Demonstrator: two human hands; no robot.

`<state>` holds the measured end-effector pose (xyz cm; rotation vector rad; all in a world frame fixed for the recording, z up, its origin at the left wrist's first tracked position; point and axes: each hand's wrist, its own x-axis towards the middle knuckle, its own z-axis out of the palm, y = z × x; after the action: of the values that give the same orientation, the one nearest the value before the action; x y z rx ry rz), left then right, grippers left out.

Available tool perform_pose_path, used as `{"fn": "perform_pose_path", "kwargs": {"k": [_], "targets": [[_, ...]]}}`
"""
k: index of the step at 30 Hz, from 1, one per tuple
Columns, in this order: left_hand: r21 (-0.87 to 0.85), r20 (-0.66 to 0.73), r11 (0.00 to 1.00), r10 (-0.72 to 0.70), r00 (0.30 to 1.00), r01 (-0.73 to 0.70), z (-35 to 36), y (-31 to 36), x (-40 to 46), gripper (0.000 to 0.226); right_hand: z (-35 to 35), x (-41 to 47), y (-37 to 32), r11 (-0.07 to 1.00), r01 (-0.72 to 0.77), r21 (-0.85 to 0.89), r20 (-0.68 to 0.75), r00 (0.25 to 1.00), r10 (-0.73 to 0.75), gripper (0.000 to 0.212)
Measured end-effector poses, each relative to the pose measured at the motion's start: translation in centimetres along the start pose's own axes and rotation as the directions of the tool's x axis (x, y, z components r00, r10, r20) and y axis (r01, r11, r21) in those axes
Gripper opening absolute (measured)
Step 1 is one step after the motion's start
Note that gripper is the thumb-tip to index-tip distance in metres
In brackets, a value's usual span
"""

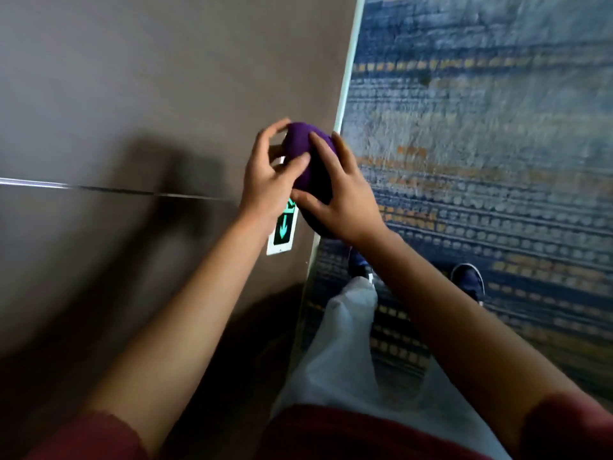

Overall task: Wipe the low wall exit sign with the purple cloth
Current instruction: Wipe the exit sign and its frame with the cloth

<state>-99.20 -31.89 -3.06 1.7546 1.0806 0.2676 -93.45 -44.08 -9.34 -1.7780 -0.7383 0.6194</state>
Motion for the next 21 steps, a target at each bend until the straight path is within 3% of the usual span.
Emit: {"fn": "perform_pose_path", "kwargs": {"k": [6, 9, 15, 21], "targets": [[0.195, 0.058, 0.958, 0.203, 0.977, -0.21, -0.6, -7.7, 5.4, 0.069, 8.7, 2.4, 6.3, 0.999, -0.004, -0.052, -0.205, 0.979, -0.007, 0.081], [0.191, 0.042, 0.941, 0.278, 0.96, -0.281, -1.3, -11.4, 8.0, 0.072, 12.5, 3.7, 10.0, 0.996, 0.068, 0.06, -0.187, 0.981, -0.056, 0.079], [0.08, -0.014, 0.949, 0.307, 0.952, -0.305, -1.8, -21.0, 11.5, 0.062, 18.5, 6.3, 17.1, 0.978, 0.196, 0.07, -0.2, 0.963, -0.179, 0.08], [0.14, -0.04, 0.849, 0.52, 0.853, -0.51, -2.2, -26.8, 13.5, 0.069, 21.4, 7.8, 22.2, 0.921, 0.387, 0.042, -0.227, 0.901, -0.369, 0.069]]}}
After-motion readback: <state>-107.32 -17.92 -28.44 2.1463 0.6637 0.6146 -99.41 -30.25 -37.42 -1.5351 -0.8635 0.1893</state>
